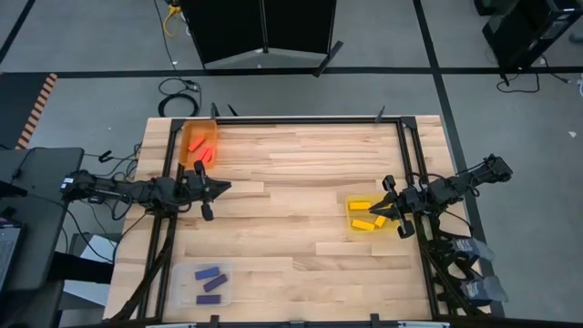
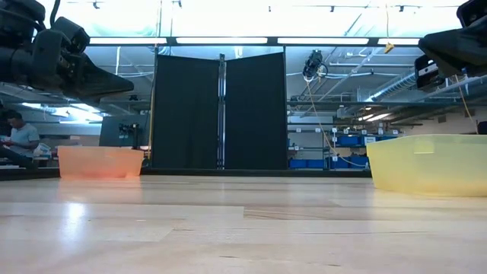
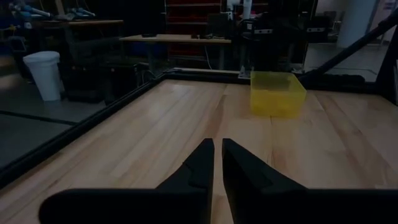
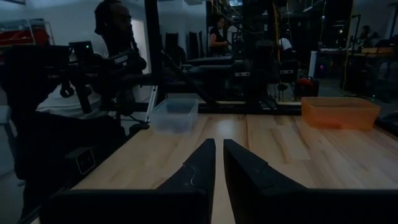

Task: Sort blocks
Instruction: Return to Home Position

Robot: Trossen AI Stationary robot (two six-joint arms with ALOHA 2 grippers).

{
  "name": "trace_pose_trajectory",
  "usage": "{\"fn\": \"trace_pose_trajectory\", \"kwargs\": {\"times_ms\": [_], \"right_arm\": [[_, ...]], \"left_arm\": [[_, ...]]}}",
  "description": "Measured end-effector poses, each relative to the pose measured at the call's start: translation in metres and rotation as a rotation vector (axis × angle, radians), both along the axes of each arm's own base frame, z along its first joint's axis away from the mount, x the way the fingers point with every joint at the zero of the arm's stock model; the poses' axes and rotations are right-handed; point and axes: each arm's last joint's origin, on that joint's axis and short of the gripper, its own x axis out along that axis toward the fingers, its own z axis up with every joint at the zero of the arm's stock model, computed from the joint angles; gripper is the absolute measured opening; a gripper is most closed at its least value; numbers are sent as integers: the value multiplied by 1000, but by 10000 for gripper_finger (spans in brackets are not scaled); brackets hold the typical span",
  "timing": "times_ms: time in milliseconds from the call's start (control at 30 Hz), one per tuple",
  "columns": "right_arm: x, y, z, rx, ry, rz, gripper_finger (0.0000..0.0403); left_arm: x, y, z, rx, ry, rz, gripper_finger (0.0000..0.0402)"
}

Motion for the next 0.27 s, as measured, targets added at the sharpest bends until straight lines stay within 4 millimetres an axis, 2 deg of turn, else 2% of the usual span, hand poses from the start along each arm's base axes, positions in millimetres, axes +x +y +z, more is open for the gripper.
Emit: {"fn": "trace_pose_trajectory", "kwargs": {"times_ms": [267], "right_arm": [[0, 0, 0, 0, 0, 0, 44]], "left_arm": [[0, 0, 0, 0, 0, 0, 42]]}}
